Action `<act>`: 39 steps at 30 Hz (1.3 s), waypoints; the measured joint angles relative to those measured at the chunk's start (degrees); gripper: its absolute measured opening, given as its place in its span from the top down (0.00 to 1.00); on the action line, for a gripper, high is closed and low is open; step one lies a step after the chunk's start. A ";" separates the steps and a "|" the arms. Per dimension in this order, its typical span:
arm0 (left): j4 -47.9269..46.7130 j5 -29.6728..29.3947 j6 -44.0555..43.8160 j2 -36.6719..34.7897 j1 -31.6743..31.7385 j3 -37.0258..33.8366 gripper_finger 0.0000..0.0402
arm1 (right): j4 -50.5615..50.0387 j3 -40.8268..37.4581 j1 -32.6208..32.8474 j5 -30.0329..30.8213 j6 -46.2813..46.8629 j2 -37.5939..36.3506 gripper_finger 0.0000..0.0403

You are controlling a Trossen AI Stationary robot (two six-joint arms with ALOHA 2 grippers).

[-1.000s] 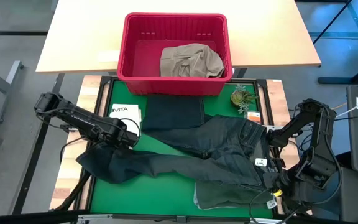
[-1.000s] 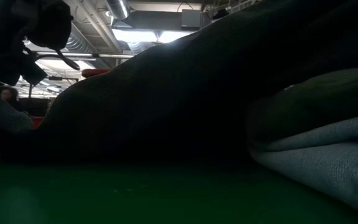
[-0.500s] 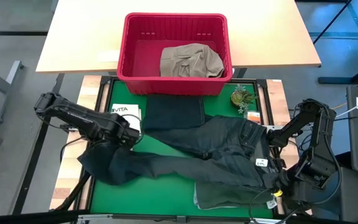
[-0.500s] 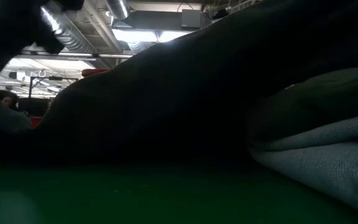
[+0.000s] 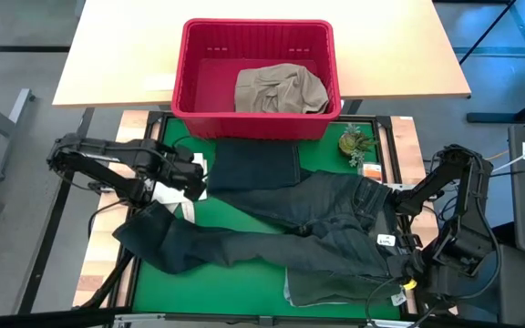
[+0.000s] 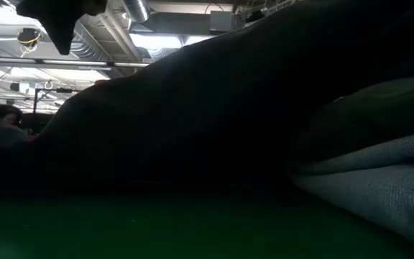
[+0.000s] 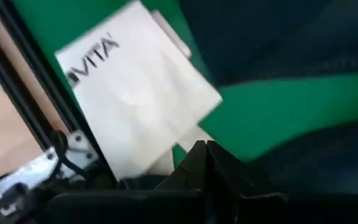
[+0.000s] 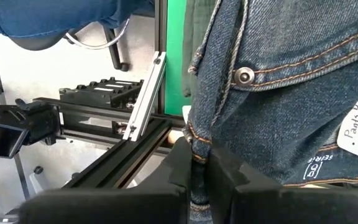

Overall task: Fold Laundry from Bin
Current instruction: Fold the dark blue jeans

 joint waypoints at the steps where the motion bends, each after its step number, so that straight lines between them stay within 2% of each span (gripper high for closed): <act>1: 0.29 1.51 0.39 0.13 -0.16 -0.27 1.00 | 0.00 0.00 0.00 0.36 0.02 0.00 0.94; 5: 3.16 7.35 4.37 0.67 -1.76 -2.04 0.96 | 0.00 0.00 0.02 0.69 0.00 0.00 0.94; 15: 11.69 19.80 -2.25 0.90 -6.05 -11.43 0.65 | 0.00 0.00 0.02 0.98 0.00 0.00 0.94; 20: 19.01 23.38 -4.94 0.85 -8.53 -18.80 0.53 | -0.02 0.00 0.02 1.01 0.00 0.00 0.94; 24: 25.17 23.44 -6.49 0.85 -9.36 -24.55 0.47 | -0.02 0.00 0.02 1.03 0.00 0.00 0.94; 28: 29.26 23.58 -7.20 0.85 -9.23 -29.17 0.47 | -0.02 0.00 0.02 1.05 0.02 0.00 0.94; 35: 32.51 25.30 -7.71 0.87 -9.30 -32.68 0.62 | -0.02 0.00 0.02 1.09 0.02 0.00 0.94; 39: 32.46 24.49 -7.62 0.86 -9.87 -32.71 0.64 | -0.02 0.00 0.02 1.22 0.02 0.00 0.94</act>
